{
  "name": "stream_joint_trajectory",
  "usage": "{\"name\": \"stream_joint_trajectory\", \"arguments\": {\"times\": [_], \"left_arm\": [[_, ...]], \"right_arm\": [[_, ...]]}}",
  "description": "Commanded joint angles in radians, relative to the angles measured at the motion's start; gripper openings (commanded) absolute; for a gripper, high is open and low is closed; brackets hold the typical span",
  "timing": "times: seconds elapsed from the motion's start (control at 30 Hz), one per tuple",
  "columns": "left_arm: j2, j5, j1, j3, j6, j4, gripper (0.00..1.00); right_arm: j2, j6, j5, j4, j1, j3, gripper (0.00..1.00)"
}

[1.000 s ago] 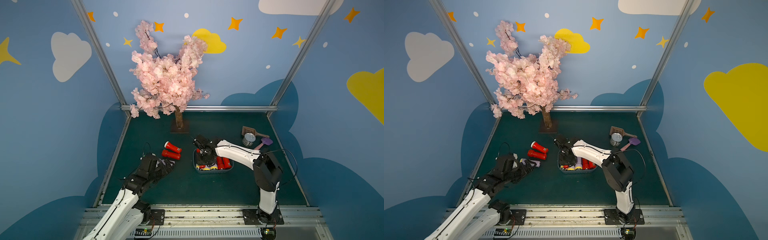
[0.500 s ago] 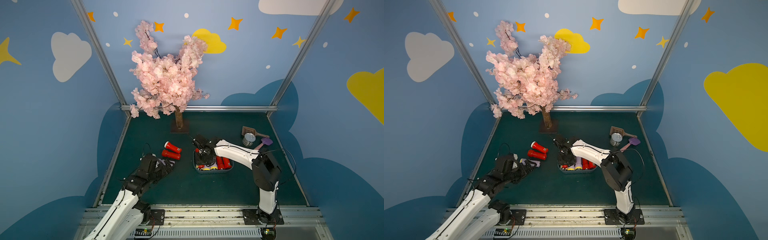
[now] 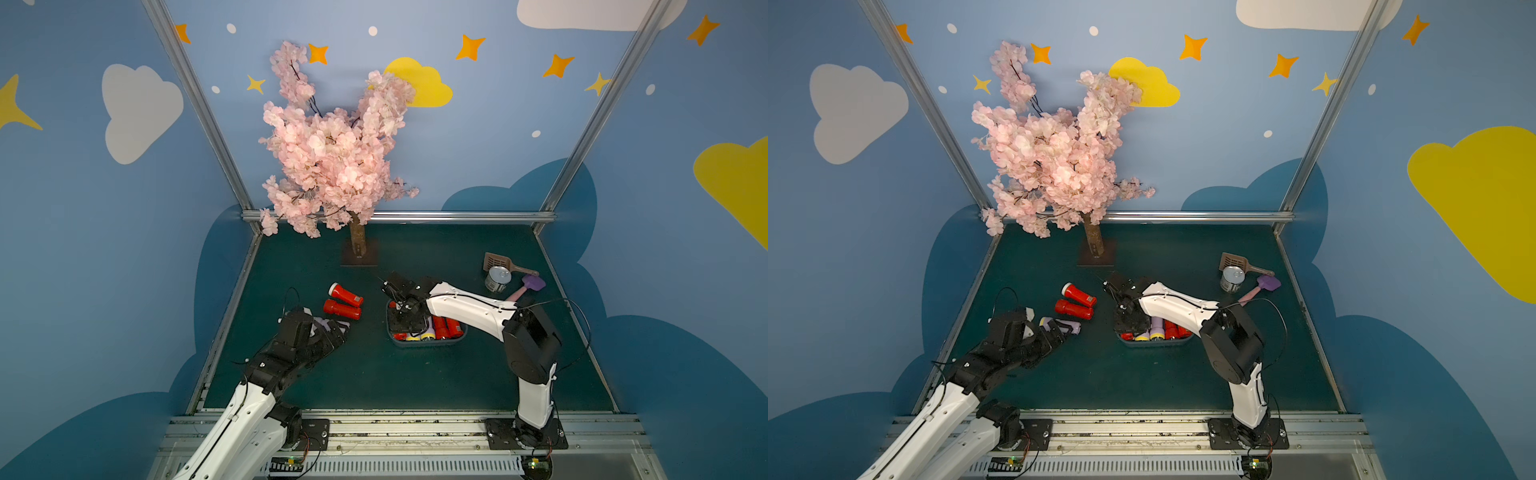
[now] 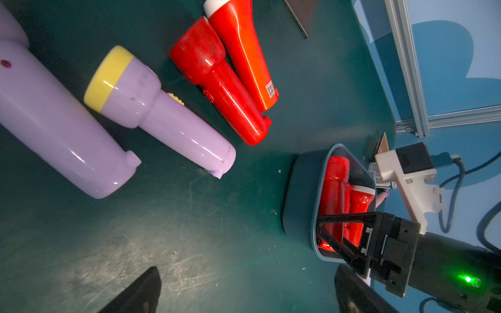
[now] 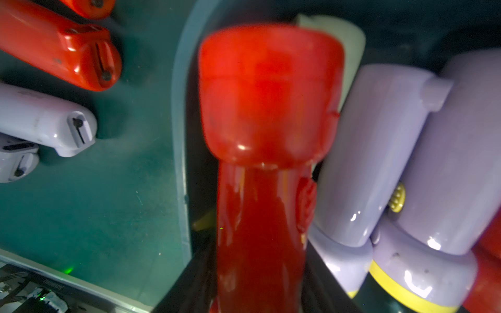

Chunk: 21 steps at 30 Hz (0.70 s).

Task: Put the flashlights into the storage boxes
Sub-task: Place the flashlight at the storage box.

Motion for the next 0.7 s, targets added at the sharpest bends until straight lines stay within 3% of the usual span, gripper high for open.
{"name": "stream_joint_trajectory", "arguments": {"times": [0.0,0.67], "left_arm": [[-0.013,0.01,0.002,-0.015,-0.002,-0.01,0.99],[0.014,-0.04,0.003,0.008,0.001,-0.031,1.0]], "right_arm": [[-0.011,0.009,0.014,-0.005,0.012,-0.012,0.54],[-0.184,-0.027,0.114,-0.071,0.029,-0.031,0.68]]}}
